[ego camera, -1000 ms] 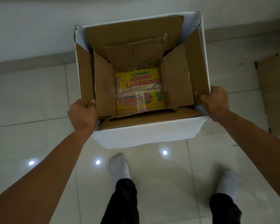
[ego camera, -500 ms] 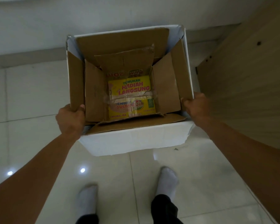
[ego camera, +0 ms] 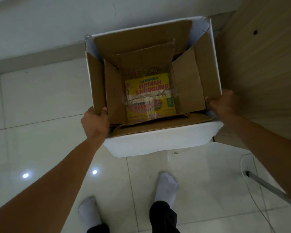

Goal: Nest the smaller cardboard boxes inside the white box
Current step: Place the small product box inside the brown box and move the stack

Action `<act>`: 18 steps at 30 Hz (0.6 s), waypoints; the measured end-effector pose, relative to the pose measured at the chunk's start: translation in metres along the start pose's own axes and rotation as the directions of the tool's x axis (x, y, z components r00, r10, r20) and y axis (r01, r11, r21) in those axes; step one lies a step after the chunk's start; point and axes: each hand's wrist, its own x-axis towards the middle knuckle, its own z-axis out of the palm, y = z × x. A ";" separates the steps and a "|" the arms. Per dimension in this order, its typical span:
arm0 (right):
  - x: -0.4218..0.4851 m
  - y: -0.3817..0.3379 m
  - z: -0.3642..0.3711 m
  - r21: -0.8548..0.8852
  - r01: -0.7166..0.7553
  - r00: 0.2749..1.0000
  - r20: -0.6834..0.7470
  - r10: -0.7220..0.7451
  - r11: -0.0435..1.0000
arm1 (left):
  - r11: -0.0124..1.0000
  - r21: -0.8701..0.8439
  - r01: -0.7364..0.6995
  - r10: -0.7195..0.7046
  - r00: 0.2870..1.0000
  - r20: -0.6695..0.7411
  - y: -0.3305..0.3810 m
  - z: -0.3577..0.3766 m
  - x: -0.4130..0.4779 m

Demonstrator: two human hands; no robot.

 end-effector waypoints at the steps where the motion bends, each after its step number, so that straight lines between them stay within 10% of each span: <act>1: 0.002 0.003 -0.004 -0.031 -0.007 1.000 -0.005 0.007 0.999 | 1.000 -0.002 -0.004 0.004 1.000 0.005 0.003 0.003 -0.003; 18: 0.010 0.005 -0.031 -0.046 -0.053 0.996 0.064 0.056 0.998 | 0.999 0.005 0.037 -0.038 0.996 0.076 0.013 0.014 -0.016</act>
